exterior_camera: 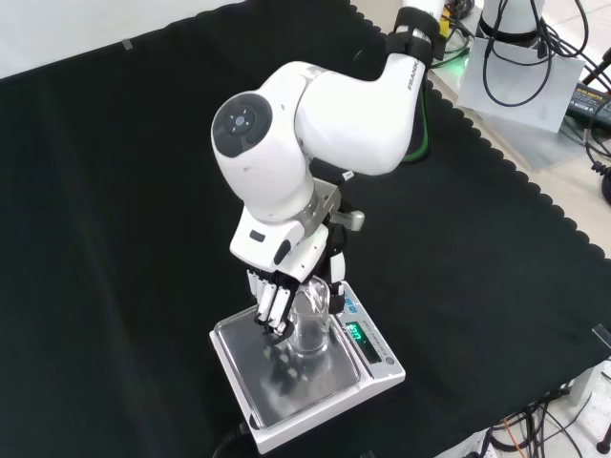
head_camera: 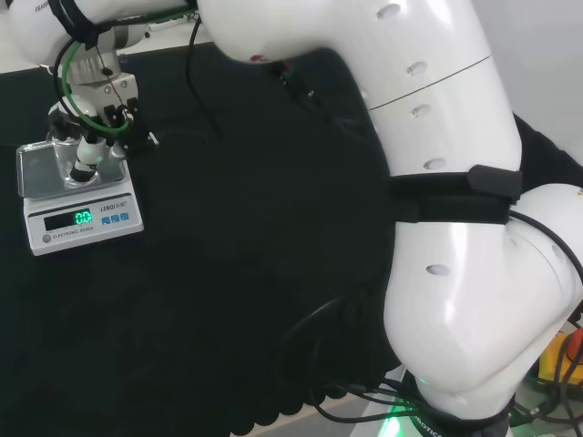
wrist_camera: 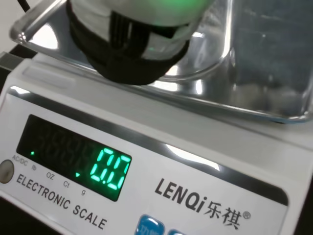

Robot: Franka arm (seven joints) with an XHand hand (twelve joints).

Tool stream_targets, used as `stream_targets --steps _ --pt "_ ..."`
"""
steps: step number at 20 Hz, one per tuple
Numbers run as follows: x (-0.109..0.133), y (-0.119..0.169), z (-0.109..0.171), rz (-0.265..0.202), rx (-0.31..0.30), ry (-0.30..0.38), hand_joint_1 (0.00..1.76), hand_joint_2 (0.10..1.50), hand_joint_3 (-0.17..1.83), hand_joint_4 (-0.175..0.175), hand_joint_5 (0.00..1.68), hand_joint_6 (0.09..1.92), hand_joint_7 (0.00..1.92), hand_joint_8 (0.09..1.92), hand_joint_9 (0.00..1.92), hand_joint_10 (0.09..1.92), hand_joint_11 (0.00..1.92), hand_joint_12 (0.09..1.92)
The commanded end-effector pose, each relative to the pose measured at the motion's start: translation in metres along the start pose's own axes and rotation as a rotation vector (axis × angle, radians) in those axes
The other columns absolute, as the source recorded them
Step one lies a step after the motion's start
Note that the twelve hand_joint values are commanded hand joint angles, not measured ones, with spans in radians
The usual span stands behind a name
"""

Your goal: Put the beaker on the electronic balance.

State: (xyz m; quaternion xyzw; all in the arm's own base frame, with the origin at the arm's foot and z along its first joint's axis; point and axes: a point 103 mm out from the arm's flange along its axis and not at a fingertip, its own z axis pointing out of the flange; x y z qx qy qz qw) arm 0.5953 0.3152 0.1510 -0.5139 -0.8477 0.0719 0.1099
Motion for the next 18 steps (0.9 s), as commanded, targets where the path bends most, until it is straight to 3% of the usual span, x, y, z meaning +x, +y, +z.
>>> stream_targets --steps 1,2,3,5,8,10,14,18 --pt "0.000 0.002 0.009 -0.003 0.034 -0.012 1.21 0.90 0.61 -0.077 0.81 1.33 0.87 1.43 0.99 1.25 1.14 1.00" --pt "-0.001 0.001 0.008 -0.004 0.042 -0.007 1.20 0.85 0.62 -0.096 0.73 1.34 0.85 1.44 0.99 1.23 1.13 1.02" --pt "-0.002 0.001 0.007 -0.005 0.050 -0.002 1.20 0.76 0.70 -0.089 0.60 1.32 0.82 1.44 0.98 1.20 1.10 1.04" --pt "-0.003 -0.001 0.003 -0.004 0.042 0.009 1.16 0.57 0.85 -0.057 0.29 0.90 0.68 1.29 0.91 1.08 0.93 1.17" --pt "-0.007 -0.007 -0.008 0.000 -0.006 0.029 1.07 0.47 0.85 -0.024 0.15 0.38 0.48 1.12 0.71 0.97 0.60 1.31" --pt "-0.011 -0.011 -0.018 0.006 -0.041 0.046 1.03 0.47 0.81 -0.008 0.12 0.19 0.40 1.05 0.61 0.93 0.47 1.37" --pt "-0.021 -0.019 -0.040 0.028 -0.116 0.093 1.00 0.47 0.78 0.012 0.05 0.09 0.33 1.01 0.56 0.91 0.39 1.40" --pt "-0.032 -0.027 -0.047 0.046 -0.132 0.099 1.00 0.47 0.76 0.019 0.03 0.09 0.32 0.99 0.55 0.90 0.38 1.41"
